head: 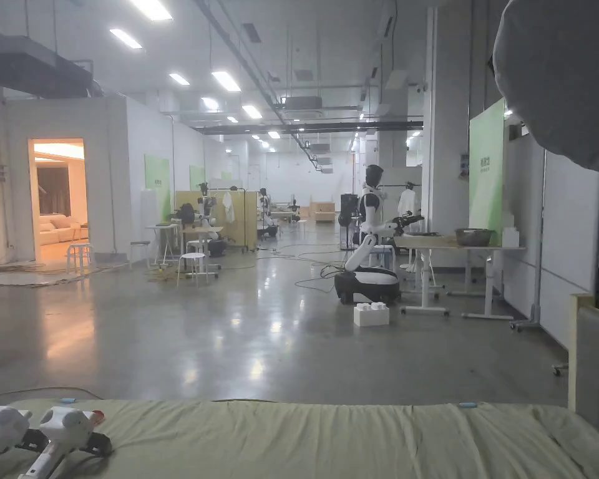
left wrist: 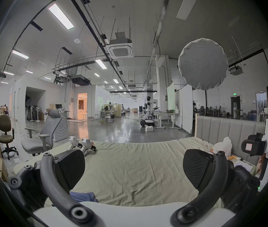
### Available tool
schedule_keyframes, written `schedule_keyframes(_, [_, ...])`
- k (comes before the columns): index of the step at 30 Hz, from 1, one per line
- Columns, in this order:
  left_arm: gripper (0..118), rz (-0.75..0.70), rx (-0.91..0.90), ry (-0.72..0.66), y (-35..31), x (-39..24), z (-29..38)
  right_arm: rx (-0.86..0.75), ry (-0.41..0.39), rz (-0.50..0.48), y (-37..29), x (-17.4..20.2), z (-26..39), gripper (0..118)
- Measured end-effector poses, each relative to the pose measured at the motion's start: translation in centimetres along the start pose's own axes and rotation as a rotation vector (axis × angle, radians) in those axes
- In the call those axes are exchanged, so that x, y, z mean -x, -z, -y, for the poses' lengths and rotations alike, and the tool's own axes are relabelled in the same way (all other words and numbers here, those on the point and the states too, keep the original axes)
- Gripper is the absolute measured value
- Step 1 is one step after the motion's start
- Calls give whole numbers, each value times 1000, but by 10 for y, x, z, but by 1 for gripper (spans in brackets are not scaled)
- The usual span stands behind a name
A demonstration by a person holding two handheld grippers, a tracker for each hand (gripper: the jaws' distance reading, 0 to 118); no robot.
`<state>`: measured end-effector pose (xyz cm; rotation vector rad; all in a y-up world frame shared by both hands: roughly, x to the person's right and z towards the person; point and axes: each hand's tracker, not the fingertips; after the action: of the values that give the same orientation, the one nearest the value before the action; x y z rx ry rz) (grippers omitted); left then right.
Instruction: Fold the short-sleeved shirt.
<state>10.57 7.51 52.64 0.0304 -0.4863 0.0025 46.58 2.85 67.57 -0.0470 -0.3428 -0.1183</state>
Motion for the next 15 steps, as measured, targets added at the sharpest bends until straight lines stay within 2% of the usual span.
schedule_keyframes(15, [118,19,10,8,0,-3,1,9,-41,-25,1,7,4,118])
